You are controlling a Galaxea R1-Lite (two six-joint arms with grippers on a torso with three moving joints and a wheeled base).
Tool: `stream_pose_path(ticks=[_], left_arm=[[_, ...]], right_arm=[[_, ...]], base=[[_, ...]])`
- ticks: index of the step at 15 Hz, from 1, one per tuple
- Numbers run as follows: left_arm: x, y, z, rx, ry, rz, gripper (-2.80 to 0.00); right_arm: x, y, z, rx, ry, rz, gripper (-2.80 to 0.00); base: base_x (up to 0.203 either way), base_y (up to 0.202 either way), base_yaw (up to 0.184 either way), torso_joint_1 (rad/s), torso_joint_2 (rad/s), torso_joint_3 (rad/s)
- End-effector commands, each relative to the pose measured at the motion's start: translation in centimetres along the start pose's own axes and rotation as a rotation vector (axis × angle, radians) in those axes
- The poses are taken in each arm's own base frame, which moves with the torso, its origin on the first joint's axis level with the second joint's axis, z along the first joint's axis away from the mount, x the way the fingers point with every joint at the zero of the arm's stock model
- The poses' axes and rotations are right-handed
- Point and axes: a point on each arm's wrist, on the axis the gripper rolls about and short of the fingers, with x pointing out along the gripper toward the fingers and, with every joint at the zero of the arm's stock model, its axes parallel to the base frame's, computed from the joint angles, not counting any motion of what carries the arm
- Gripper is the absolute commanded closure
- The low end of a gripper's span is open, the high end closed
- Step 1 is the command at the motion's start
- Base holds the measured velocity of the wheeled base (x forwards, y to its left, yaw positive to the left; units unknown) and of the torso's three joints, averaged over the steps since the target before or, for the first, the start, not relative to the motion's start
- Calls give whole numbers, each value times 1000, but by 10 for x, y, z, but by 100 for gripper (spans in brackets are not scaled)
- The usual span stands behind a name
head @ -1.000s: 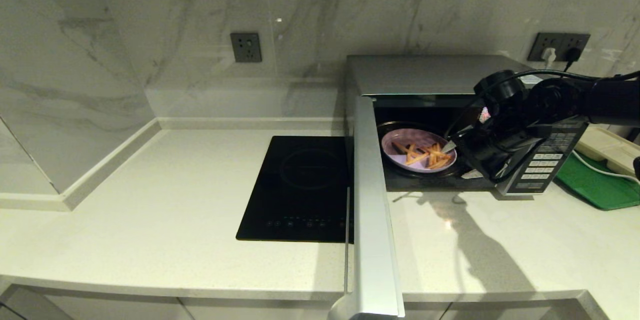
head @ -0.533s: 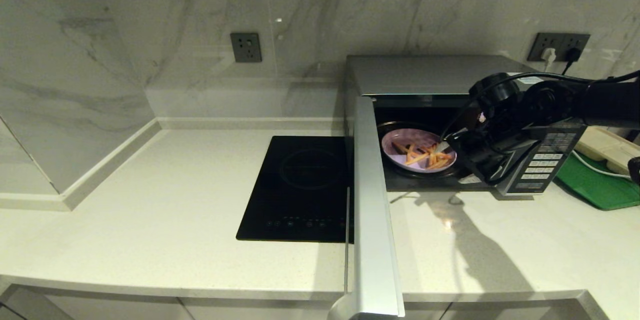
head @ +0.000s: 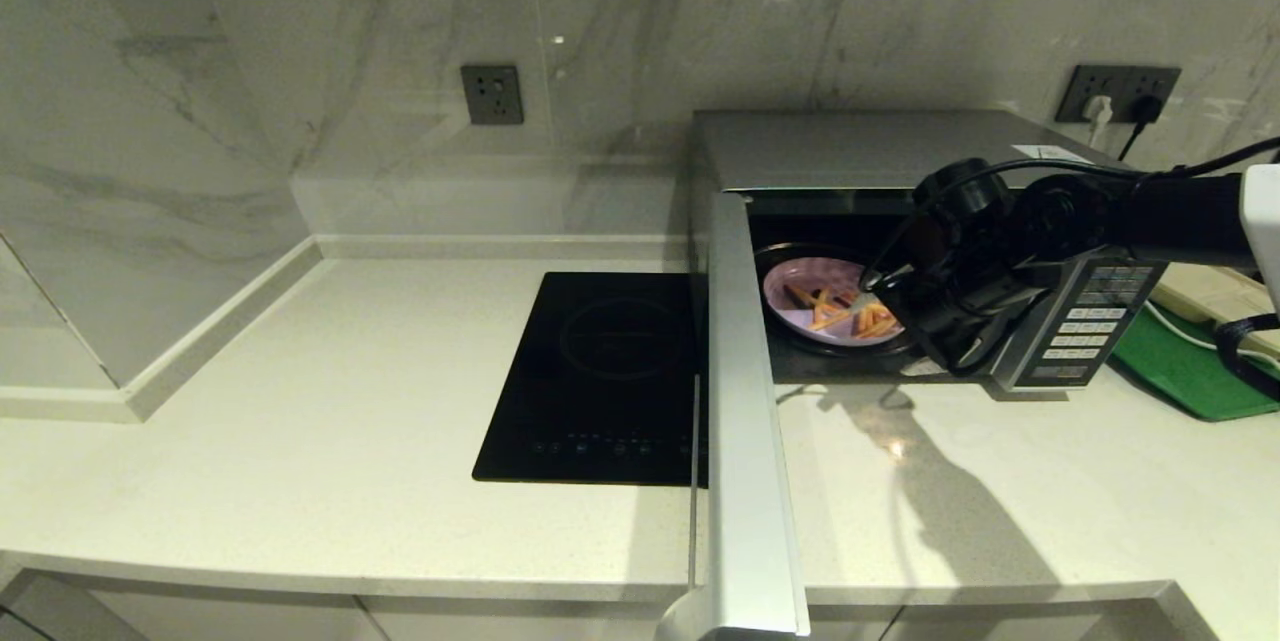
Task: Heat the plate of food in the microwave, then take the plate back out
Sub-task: Take the plate out of the microwave
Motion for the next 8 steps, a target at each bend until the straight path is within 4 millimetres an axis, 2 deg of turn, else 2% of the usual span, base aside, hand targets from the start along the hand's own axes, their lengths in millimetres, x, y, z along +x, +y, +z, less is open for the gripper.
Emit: stream_pose_path(ticks=[1, 5, 8], left_arm=[[0, 0, 0, -1, -1, 1, 0], [0, 0, 0, -1, -1, 1, 0], [0, 0, 0, -1, -1, 1, 0]], right_arm=[[5, 0, 1, 13, -4, -7, -280], [17, -1, 1, 19, -5, -28, -280], [25, -4, 2, 24, -72, -79, -280]], base=[[0, 0, 0, 0, 0, 0], [0, 0, 0, 0, 0, 0], [0, 0, 0, 0, 0, 0]])
